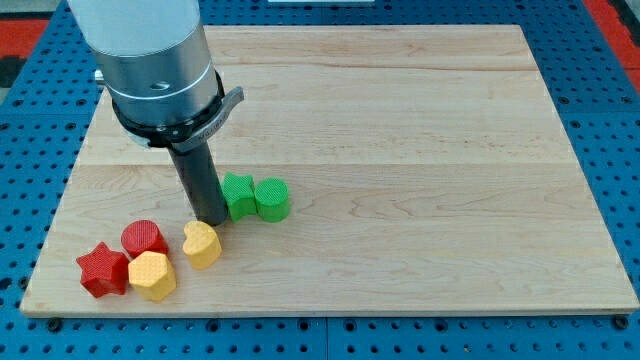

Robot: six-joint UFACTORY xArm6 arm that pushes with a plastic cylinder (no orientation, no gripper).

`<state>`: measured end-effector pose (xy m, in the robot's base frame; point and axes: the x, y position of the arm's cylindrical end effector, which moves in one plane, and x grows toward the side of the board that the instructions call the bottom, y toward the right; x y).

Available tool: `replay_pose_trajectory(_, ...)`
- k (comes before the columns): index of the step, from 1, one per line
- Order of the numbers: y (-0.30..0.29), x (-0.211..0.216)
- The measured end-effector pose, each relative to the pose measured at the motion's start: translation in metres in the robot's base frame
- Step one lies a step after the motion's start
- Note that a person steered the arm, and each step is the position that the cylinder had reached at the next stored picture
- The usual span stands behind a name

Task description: Place the arm towards the bottom left of the red star

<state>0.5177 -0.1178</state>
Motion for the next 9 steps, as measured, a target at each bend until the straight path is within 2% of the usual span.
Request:
replay_pose_trajectory(1,0.0,0.0)
replay_pose_trajectory(3,-0.058,-0.029)
replay_pose_trajectory(5,-0.136,-0.028)
replay_pose_trajectory(6,-0.138,-0.028)
replay_pose_trajectory(7,-0.171,-0.028)
replay_pose_trajectory(8,-0.171,-0.028)
replay_pose_trajectory(9,-0.172,-0.01)
